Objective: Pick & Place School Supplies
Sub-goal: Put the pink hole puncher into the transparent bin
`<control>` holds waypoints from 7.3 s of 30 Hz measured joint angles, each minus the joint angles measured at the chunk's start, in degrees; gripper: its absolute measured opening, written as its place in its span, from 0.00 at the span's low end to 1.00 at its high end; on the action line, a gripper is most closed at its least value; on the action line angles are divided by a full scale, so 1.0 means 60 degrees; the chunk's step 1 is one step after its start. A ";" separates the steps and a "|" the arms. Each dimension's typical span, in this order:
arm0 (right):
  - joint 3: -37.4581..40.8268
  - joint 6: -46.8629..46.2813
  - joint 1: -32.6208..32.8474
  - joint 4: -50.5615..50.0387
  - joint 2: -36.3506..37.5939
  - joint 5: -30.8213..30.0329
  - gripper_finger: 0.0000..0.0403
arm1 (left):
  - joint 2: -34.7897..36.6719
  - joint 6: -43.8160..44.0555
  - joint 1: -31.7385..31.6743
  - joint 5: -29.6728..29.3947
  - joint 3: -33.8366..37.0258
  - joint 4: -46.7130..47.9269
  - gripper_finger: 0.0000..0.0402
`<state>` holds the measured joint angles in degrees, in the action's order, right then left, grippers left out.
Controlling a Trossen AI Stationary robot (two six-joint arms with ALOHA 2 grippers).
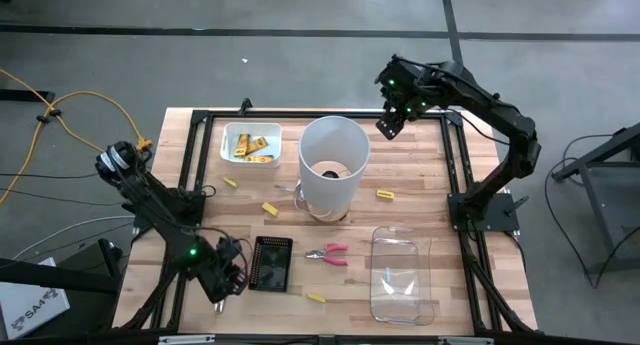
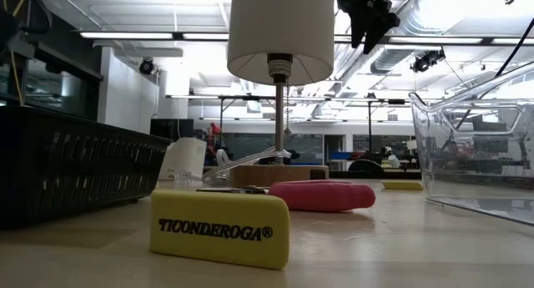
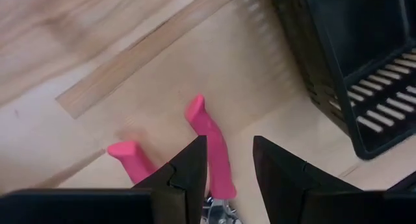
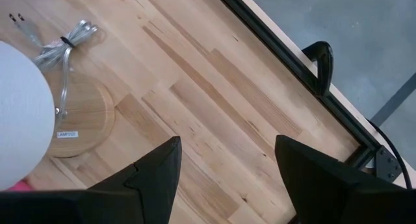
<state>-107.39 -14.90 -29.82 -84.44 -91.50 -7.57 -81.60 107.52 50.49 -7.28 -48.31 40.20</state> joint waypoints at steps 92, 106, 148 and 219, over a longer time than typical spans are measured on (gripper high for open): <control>0.0007 0.0389 -0.0055 -0.0749 0.0102 -0.0302 0.60 | 0.2205 -1.1254 -0.0525 -0.4093 -0.2790 -0.2625 0.11; 0.0097 -0.2580 0.2497 -0.0922 0.2629 0.1317 0.60 | 0.1525 -1.4023 -0.1715 -0.3793 -0.2801 -0.3368 0.11; 0.0095 0.0193 1.0972 0.6829 -0.0463 -0.1732 0.60 | -0.0590 -2.3716 -0.4073 0.7354 -0.2787 -1.2700 0.11; 0.0095 0.2497 0.9040 1.0490 -0.1701 0.2443 0.60 | -0.0579 -2.2955 -0.5121 0.9371 -0.2787 -1.2095 0.11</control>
<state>-106.83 0.08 24.41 -21.51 -101.71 7.09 -85.08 -30.21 19.77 48.94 -65.04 -32.38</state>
